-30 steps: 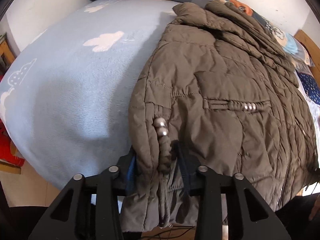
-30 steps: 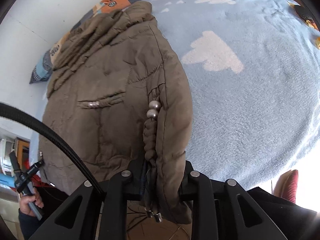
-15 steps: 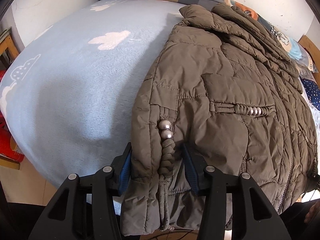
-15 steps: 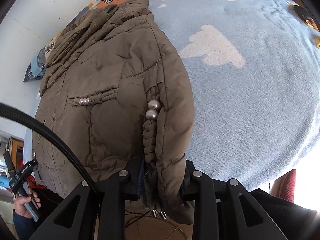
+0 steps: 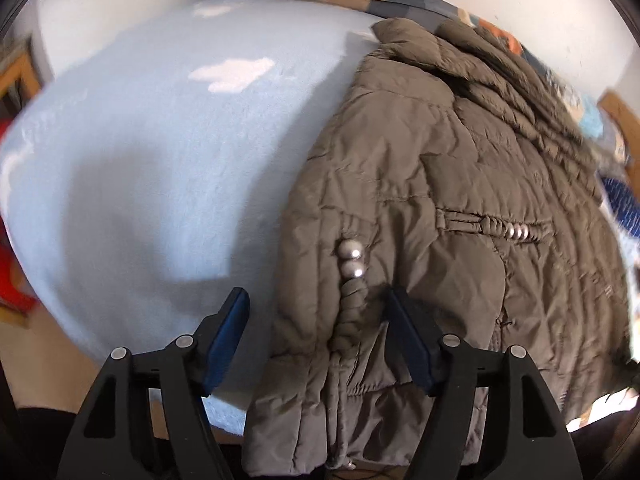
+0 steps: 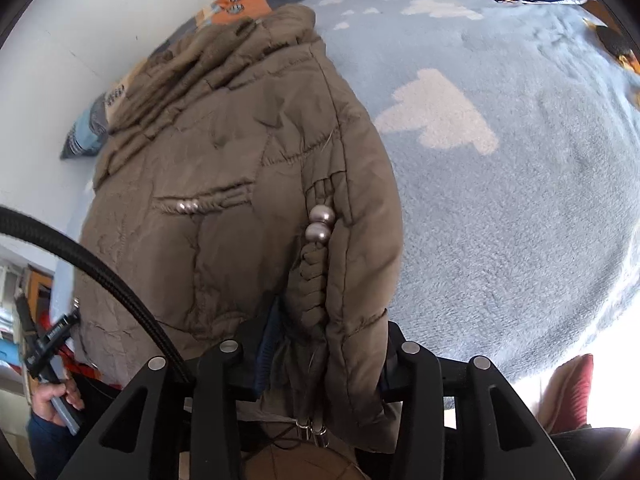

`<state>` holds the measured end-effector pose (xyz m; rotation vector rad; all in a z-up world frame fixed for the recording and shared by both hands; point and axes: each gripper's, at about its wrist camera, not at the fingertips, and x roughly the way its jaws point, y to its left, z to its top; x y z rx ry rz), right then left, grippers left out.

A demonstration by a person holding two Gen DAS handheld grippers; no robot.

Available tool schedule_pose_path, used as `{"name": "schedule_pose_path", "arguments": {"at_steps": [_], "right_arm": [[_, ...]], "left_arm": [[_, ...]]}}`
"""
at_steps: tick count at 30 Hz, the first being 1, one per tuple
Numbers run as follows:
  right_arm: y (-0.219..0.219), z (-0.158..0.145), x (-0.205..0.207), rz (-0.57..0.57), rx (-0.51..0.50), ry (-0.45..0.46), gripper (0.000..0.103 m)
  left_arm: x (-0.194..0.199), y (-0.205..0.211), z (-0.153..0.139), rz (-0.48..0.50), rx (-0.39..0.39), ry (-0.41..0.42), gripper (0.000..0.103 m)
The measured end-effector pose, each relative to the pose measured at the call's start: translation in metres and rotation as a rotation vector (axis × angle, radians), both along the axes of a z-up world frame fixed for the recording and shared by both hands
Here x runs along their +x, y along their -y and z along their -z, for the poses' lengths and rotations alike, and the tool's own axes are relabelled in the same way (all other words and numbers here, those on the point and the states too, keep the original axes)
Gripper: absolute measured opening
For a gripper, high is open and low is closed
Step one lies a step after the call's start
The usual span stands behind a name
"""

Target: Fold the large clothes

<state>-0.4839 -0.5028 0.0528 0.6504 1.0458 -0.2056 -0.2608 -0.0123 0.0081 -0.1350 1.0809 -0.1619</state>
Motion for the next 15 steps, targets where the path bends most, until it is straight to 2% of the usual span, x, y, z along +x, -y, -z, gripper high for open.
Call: {"name": "schedule_pose_path", "arguments": {"at_steps": [2, 5, 10, 15], "right_arm": [[0.003, -0.003, -0.005, 0.012, 0.016, 0.017, 0.046], [0.003, -0.006, -0.009, 0.016, -0.002, 0.020, 0.047], [0.001, -0.006, -0.012, 0.021, 0.003, 0.014, 0.054], [-0.003, -0.001, -0.010, 0.015, -0.001, -0.018, 0.058]], "left_arm": [[-0.001, -0.004, -0.001, -0.012, -0.021, -0.008, 0.070], [-0.004, 0.000, -0.005, -0.003, 0.003, 0.007, 0.070], [-0.002, 0.004, -0.004, 0.006, 0.027, 0.009, 0.070], [-0.005, 0.013, -0.007, 0.027, 0.097, 0.041, 0.070]]}}
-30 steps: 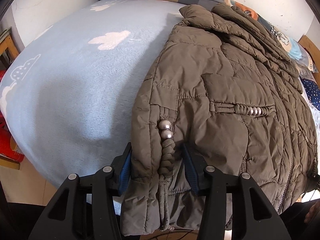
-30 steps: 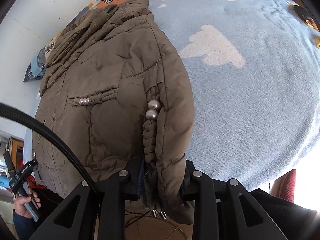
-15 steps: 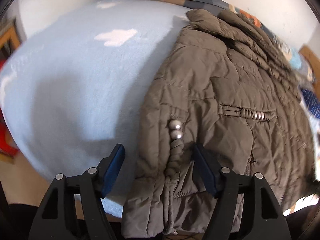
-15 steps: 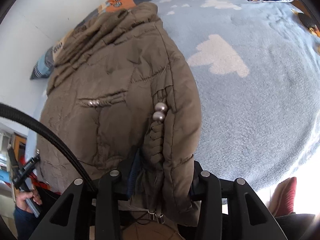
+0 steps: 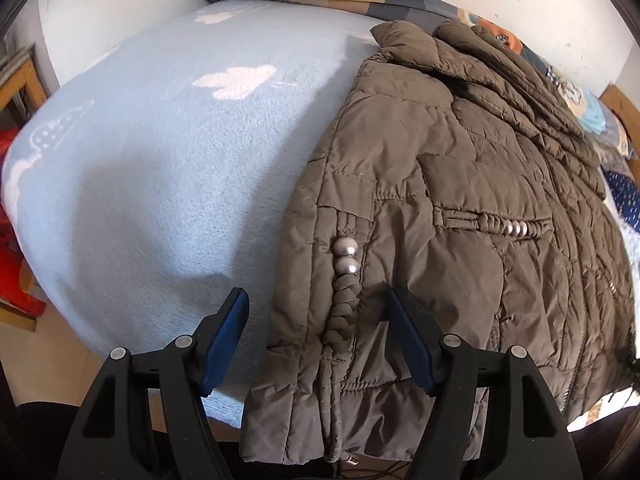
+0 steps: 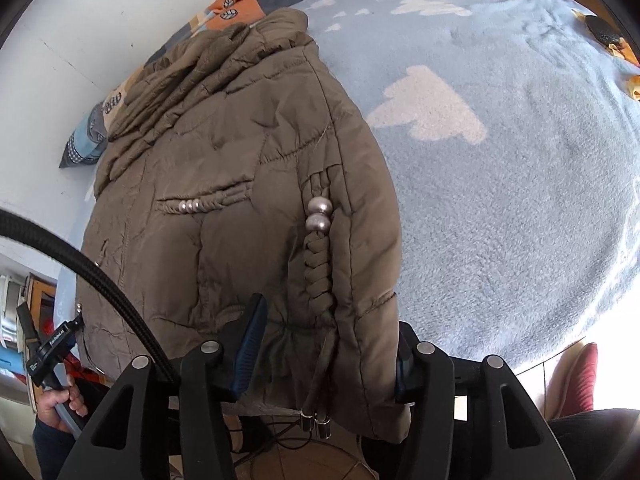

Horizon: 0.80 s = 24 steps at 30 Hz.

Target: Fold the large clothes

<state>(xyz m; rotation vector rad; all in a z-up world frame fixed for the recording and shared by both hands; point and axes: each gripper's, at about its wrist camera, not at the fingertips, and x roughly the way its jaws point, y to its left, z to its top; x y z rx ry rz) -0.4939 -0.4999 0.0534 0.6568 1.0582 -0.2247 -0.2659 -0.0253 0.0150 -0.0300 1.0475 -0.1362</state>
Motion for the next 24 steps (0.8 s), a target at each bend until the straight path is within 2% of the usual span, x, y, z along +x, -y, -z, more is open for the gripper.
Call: {"name": "schedule_pose_path", "arguments": {"at_steps": [8, 16, 17, 20, 24], "right_arm": [[-0.005, 0.003, 0.007, -0.006, -0.009, -0.018, 0.062], [-0.007, 0.003, 0.012, -0.018, -0.007, -0.030, 0.065], [-0.007, 0.004, 0.011, -0.015, 0.010, -0.035, 0.066], [-0.005, 0.006, 0.004, 0.005, 0.056, -0.046, 0.069], [-0.004, 0.010, -0.005, 0.022, 0.099, -0.060, 0.071]], "left_arm": [[-0.005, 0.006, -0.003, 0.029, 0.066, 0.032, 0.070], [-0.008, 0.004, -0.005, 0.016, 0.067, -0.010, 0.070], [-0.010, 0.002, -0.005, 0.007, 0.056, -0.028, 0.070], [-0.021, -0.012, 0.002, -0.048, -0.057, -0.119, 0.070], [-0.030, -0.032, 0.010, -0.104, -0.170, -0.185, 0.070]]}}
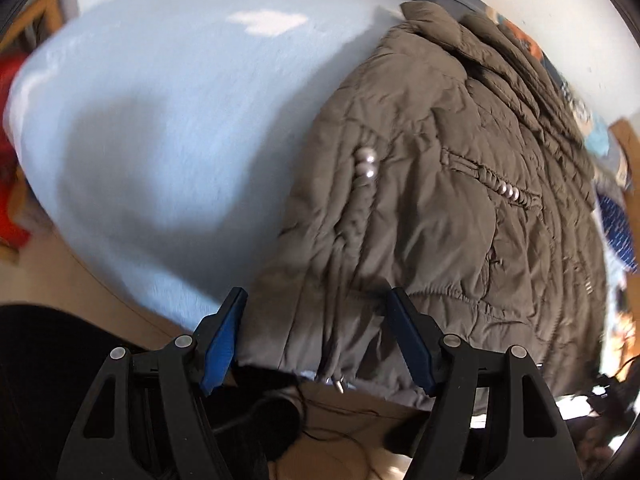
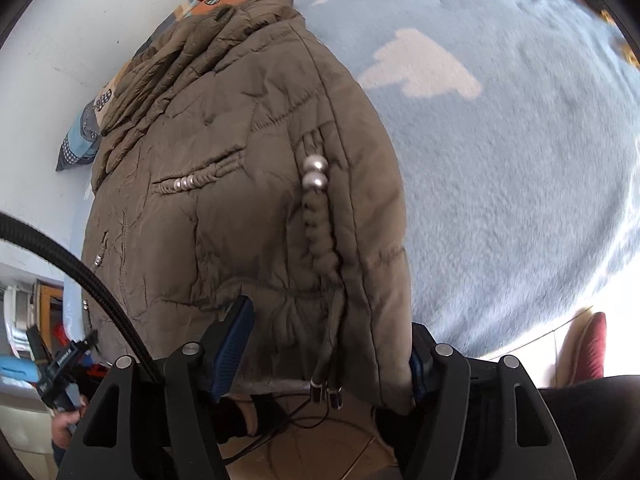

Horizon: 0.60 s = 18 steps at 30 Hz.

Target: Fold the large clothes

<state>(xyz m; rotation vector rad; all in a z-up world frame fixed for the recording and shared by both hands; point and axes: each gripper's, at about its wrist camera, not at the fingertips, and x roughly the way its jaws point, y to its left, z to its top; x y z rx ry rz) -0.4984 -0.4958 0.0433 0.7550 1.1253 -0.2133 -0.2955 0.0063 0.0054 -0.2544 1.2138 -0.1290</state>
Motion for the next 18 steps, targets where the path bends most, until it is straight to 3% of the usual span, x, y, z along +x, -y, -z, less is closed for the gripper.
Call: {"name": "schedule_pose_path", "arguments": {"at_steps": [4, 10, 14, 18], "right_arm": [[0.001, 0.000, -0.002, 0.013, 0.012, 0.003, 0.071], [0.008, -0.001, -0.016, 0.028, 0.038, 0.003, 0.071], [0.012, 0.006, -0.020, 0.047, 0.065, -0.005, 0.071], [0.010, 0.009, -0.018, 0.036, 0.068, -0.023, 0.070]], "left_arm": [[-0.003, 0.000, 0.000, 0.008, -0.013, -0.010, 0.070], [0.001, -0.014, 0.001, -0.011, -0.103, -0.015, 0.070], [0.008, -0.014, 0.009, -0.002, -0.136, -0.066, 0.070], [0.012, -0.016, 0.016, -0.004, -0.178, -0.095, 0.059]]}}
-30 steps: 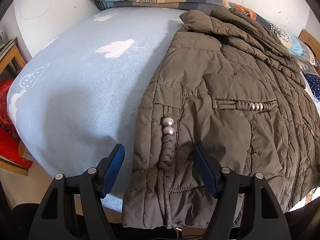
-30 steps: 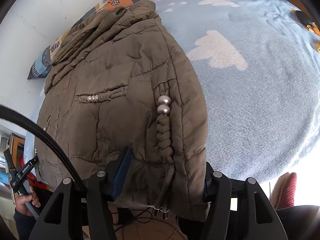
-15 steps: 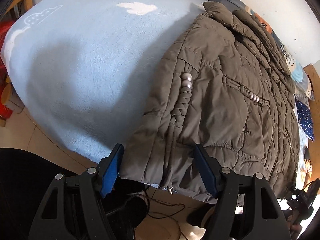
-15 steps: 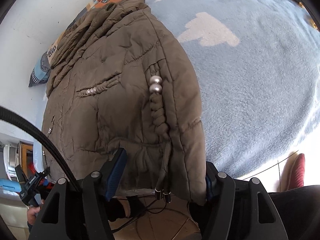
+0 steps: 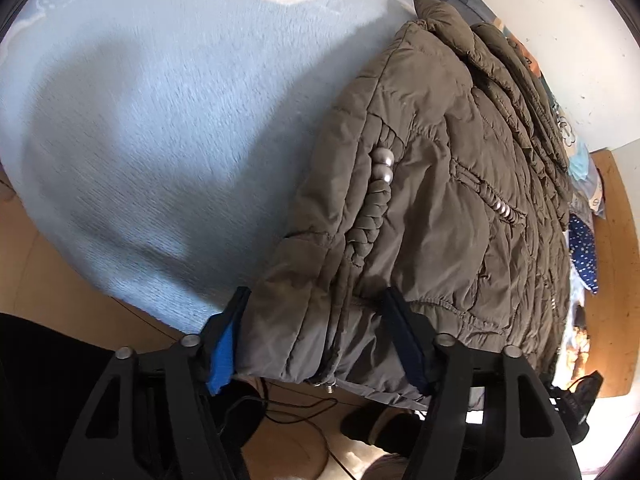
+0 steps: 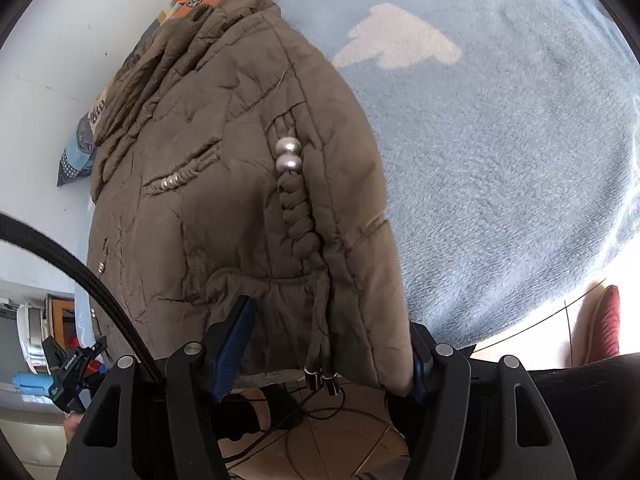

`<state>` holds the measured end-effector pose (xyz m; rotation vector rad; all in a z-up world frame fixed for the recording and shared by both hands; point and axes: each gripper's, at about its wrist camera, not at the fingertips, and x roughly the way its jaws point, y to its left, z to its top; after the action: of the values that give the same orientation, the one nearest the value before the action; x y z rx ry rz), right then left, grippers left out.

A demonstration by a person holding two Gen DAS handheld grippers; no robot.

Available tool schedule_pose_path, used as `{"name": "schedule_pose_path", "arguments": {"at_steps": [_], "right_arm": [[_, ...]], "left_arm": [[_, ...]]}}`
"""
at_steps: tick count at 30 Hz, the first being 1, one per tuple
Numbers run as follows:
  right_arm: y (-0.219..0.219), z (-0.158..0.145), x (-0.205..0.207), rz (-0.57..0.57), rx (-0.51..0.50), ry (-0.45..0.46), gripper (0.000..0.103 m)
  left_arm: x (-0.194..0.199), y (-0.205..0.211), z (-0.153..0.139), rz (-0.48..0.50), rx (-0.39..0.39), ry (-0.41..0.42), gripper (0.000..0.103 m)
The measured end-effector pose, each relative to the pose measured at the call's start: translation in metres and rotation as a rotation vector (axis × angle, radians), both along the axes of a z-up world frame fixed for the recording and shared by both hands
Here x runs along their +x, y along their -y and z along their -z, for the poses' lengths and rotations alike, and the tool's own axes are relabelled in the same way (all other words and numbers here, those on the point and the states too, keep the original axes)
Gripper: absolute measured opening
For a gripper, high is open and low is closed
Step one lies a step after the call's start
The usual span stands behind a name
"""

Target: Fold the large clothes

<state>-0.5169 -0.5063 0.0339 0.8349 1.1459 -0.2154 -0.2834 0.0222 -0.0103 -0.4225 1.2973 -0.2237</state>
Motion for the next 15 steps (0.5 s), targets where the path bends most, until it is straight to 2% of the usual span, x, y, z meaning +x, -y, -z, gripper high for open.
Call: {"name": "schedule_pose_path", "arguments": {"at_steps": [1, 3, 4, 6, 12, 14, 15], "right_arm": [[0.0002, -0.0001, 0.0004, -0.001, -0.006, -0.003, 0.068], [-0.0030, 0.0005, 0.0027, -0.016, -0.006, -0.007, 0.050], [-0.0051, -0.0005, 0.0037, -0.019, -0.016, -0.006, 0.047], [-0.0070, -0.0038, 0.0033, -0.033, -0.031, 0.007, 0.032], [-0.0078, -0.0049, -0.0012, -0.034, -0.036, 0.017, 0.032], [-0.0062, -0.0036, -0.0021, -0.029, -0.033, 0.013, 0.037], [-0.0047, -0.0025, -0.0028, -0.024, -0.029, 0.011, 0.041]], "left_arm": [[0.0001, -0.0002, 0.0009, 0.002, -0.011, -0.006, 0.053], [-0.0022, 0.0015, 0.0001, 0.016, -0.016, -0.001, 0.047], [-0.0039, 0.0034, -0.0017, 0.026, -0.011, 0.006, 0.040], [-0.0062, 0.0071, -0.0047, 0.043, -0.007, 0.023, 0.034], [-0.0070, 0.0073, -0.0045, 0.033, -0.007, 0.023, 0.033], [-0.0053, 0.0090, -0.0024, 0.031, 0.014, 0.019, 0.039], [-0.0054, 0.0075, -0.0009, 0.025, 0.032, 0.019, 0.046]]}}
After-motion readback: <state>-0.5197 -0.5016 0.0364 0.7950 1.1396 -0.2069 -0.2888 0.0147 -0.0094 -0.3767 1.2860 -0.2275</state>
